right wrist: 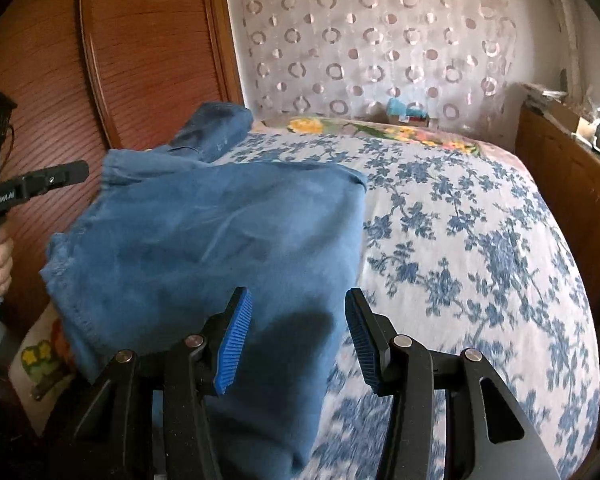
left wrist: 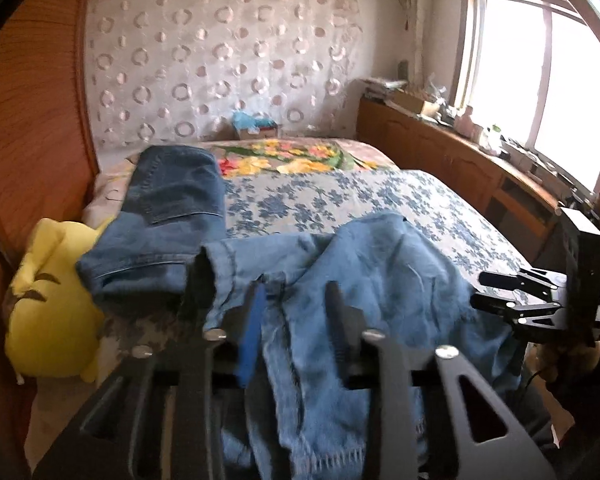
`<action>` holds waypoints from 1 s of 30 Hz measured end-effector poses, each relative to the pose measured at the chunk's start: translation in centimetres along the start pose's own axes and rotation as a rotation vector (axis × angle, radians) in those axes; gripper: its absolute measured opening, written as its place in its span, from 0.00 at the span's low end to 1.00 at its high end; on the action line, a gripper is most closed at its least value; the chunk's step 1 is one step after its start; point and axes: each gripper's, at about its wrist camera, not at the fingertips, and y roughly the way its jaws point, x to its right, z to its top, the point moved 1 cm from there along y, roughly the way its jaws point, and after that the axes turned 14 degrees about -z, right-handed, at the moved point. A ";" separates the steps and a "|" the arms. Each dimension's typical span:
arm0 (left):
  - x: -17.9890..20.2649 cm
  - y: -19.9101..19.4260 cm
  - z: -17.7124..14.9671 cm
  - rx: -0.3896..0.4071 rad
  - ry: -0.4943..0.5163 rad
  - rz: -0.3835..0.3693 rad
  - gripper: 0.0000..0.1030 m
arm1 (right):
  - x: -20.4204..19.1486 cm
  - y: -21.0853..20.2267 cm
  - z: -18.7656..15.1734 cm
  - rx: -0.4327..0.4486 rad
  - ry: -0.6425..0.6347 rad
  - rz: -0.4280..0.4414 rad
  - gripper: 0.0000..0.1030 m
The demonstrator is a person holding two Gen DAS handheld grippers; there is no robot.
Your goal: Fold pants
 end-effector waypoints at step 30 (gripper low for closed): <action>-1.1 6.6 0.1 -0.195 0.086 0.095 0.12 | -0.7 2.2 -2.5 -0.017 0.029 0.010 0.49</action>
